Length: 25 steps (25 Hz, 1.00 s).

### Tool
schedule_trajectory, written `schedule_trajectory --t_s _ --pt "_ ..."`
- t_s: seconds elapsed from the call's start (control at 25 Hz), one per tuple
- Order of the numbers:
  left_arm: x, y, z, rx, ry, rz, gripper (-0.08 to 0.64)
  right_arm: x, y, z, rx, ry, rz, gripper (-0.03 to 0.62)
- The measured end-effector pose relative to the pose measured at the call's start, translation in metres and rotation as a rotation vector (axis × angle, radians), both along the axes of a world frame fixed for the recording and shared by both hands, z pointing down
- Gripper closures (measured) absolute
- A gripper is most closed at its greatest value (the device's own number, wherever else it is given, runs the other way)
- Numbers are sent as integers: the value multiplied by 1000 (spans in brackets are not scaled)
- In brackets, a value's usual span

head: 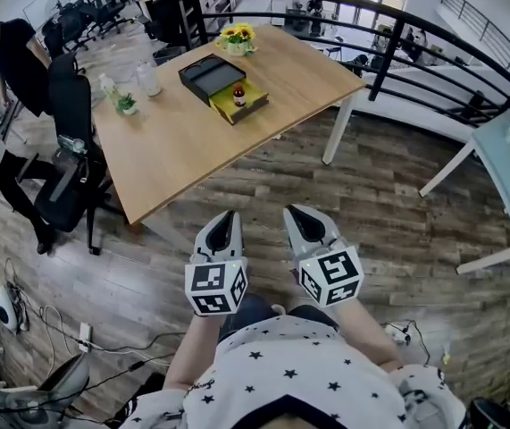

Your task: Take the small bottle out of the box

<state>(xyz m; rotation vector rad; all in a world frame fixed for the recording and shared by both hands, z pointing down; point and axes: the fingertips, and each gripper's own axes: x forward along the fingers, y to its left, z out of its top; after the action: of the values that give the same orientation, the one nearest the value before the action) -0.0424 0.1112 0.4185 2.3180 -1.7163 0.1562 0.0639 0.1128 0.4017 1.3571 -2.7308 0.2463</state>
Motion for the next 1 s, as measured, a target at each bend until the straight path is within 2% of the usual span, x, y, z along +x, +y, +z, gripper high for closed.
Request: schedule_trajectory --t_s 0.28,0.44,0.64,1.0 --pt "1 4 6 -5 13 12 545 0 1 7 -12 -16 -11 557" --pt "5 7 5 -10 15 15 492 2 3 9 -37 -28 -30 491" --pt "4 0 4 -5 17 11 485 1 -3 6 -49 -64 -54 422" --pt "-5 -30 9 -8 25 -13 485 -4 -37 13 -56 -58 -61 403"
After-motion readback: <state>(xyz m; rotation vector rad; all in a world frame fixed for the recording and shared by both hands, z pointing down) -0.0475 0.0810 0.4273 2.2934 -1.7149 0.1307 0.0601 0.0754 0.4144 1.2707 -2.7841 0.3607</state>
